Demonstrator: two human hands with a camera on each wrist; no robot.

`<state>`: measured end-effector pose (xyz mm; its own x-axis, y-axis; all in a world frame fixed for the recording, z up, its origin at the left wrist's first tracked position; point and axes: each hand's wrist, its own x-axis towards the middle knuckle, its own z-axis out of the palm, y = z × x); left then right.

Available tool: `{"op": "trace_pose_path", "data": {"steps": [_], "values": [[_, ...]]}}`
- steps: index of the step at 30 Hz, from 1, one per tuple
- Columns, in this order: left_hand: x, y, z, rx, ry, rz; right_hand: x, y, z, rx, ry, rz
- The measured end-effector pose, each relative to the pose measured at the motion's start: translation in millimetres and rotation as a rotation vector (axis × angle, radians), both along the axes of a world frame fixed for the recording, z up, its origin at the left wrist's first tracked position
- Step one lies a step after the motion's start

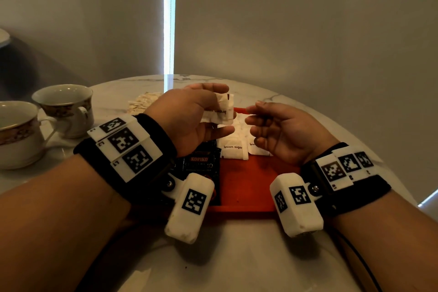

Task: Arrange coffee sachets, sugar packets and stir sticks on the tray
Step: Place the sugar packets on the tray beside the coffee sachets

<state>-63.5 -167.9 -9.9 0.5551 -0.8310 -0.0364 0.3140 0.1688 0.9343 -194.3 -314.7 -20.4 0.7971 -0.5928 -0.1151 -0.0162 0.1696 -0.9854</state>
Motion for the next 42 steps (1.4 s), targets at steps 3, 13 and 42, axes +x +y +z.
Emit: {"op": "trace_pose_path", "data": {"steps": [3,13,42], "values": [[5,0,-2,-0.055,-0.105,0.005,-1,3,2,-0.013,-0.050,0.067],[-1,-2,-3,-0.114,-0.074,0.024,0,15,3,-0.125,-0.075,0.153],[1,-4,-8,0.066,-0.113,-0.025,0,24,8,-0.145,-0.182,-0.064]]}}
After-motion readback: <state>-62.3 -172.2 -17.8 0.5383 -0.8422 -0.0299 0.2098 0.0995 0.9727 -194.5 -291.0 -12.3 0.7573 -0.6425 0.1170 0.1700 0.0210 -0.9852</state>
